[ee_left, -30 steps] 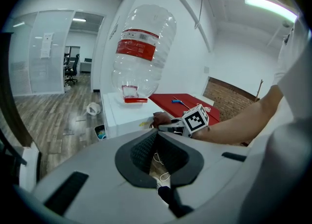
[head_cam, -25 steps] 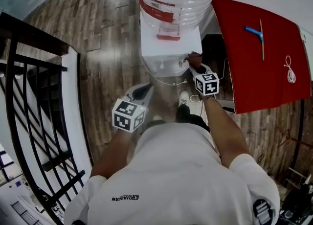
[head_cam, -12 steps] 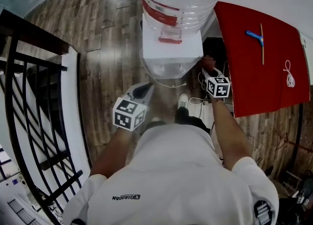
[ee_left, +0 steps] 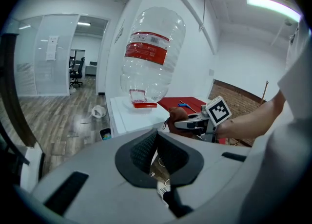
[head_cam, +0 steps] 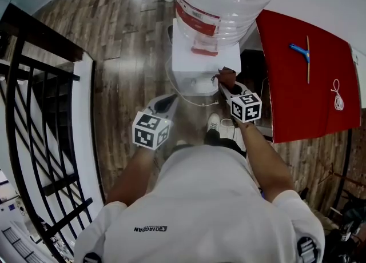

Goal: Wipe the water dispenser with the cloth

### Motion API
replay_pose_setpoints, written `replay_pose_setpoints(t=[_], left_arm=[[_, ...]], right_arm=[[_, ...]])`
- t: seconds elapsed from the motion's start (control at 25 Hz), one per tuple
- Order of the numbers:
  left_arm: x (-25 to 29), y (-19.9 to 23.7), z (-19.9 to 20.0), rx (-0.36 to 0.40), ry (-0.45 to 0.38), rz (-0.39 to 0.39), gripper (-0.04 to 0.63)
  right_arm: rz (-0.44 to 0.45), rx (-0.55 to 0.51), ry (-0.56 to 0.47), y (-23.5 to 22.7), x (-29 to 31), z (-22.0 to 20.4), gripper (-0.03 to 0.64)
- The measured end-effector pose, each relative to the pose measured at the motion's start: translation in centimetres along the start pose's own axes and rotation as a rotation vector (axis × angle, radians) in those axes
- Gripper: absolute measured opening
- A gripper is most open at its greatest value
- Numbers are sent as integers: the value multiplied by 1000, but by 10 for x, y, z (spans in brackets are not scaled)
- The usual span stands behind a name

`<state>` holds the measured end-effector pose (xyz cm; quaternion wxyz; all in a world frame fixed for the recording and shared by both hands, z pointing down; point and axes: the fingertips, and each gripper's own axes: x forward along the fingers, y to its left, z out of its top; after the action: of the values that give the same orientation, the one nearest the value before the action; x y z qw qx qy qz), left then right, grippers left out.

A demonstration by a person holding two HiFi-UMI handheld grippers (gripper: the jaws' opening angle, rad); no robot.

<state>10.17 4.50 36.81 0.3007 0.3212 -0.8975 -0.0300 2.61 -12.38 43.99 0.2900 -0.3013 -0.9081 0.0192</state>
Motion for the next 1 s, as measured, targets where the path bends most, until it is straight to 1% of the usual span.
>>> replay_pose_setpoints(t=[0.08,0.16,0.36,0.52,0.64,0.76,0.88,1.0], left_arm=[[-3,3,0,-6,-6,15,-11],[-6,7,0,-10,-13,33,-11],[-17,15,2,-13,-30,76,-11],[-27,21,5,-18,-38,108,-11],[-35,27,7,-16,-42,135,-11],[-40,32,7,-14,-42,157,-11],[-43,33,1,-13,-32,161,-11],[-43,29,-3,-3,-22,143,-11]], right_arm=[[82,-19,18,32,15,10,55],[144,-40,33,56,31,17,55],[230,-31,55,92,68,37,55],[281,3,78,112,93,50,55],[296,10,94,117,106,54,55],[288,10,105,109,111,53,55],[258,23,104,94,108,50,55],[208,51,94,73,99,47,55]])
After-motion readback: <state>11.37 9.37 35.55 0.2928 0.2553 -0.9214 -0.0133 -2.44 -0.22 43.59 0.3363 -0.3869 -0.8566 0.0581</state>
